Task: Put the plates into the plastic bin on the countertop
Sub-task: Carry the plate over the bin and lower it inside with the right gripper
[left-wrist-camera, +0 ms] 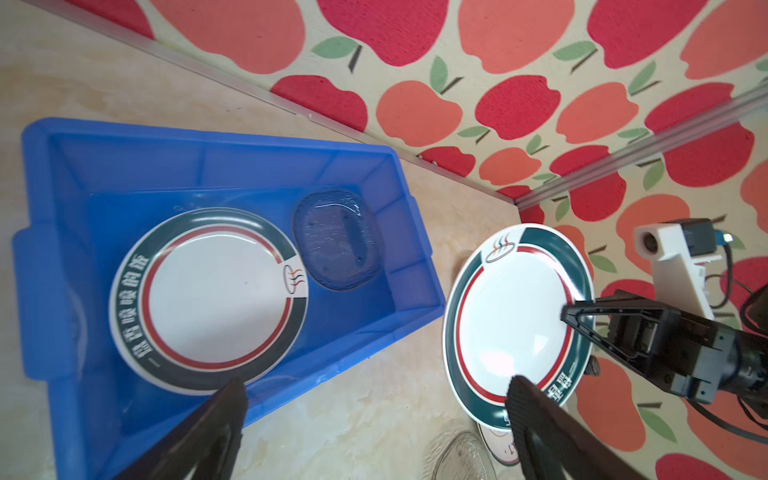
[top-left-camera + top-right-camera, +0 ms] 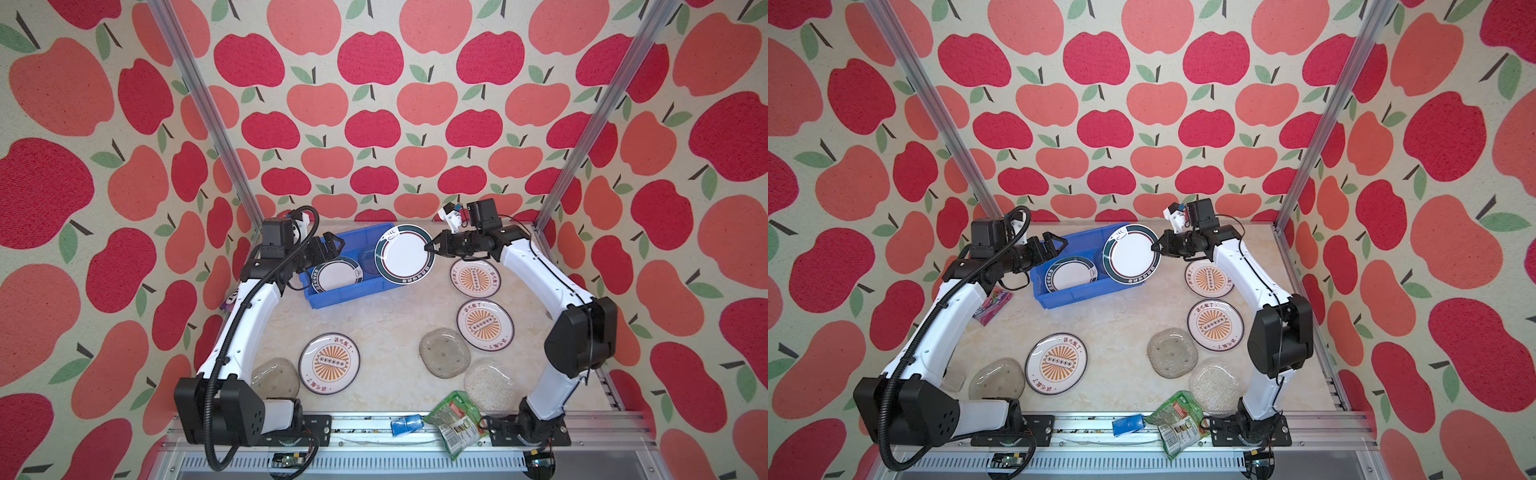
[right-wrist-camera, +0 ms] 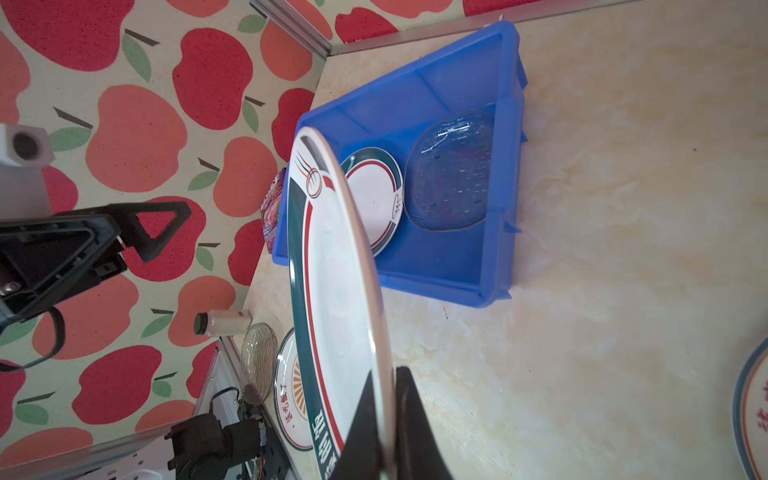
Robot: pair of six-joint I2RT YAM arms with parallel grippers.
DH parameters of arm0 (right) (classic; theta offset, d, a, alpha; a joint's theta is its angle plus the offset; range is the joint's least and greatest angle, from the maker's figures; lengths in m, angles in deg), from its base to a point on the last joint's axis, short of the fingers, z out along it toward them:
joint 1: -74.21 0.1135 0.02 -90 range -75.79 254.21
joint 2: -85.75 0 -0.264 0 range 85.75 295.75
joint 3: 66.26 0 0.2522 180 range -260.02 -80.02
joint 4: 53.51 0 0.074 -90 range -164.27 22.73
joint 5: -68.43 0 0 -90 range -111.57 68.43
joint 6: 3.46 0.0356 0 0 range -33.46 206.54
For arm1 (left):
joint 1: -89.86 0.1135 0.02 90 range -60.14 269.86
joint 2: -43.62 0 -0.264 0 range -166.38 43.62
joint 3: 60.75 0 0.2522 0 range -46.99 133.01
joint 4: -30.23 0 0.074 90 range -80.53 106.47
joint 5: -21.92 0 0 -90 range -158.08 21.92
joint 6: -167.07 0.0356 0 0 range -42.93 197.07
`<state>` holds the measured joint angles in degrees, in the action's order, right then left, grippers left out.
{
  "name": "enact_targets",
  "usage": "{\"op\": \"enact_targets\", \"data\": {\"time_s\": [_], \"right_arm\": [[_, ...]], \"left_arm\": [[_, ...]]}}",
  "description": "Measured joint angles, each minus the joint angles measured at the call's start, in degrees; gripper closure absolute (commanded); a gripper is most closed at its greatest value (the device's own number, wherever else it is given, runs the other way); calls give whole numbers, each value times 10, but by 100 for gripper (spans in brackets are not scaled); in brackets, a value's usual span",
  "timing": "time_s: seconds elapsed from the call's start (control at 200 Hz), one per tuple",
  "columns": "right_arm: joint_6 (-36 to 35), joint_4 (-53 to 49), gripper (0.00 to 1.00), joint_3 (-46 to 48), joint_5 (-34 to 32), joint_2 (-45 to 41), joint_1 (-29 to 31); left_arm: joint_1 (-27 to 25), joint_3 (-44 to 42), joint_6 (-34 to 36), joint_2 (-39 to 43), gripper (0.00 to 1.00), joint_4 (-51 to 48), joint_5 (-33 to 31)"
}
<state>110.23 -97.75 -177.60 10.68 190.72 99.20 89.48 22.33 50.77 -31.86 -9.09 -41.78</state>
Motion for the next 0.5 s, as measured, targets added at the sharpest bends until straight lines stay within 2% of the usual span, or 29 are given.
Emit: {"op": "enact_targets", "data": {"time_s": [0.08, 0.24, 0.5], "right_arm": [[13, 13, 100, -62, -6, 60, 16], [26, 14, 100, -204, -20, 183, 53], [31, -63, 100, -498, -32, 388, 119]], "left_arm": [[22, -31, -4, -2, 1, 8, -22], [26, -53, -4, -6, 0, 19, -52], [57, -101, -9, 14, 1, 46, -86]]}}
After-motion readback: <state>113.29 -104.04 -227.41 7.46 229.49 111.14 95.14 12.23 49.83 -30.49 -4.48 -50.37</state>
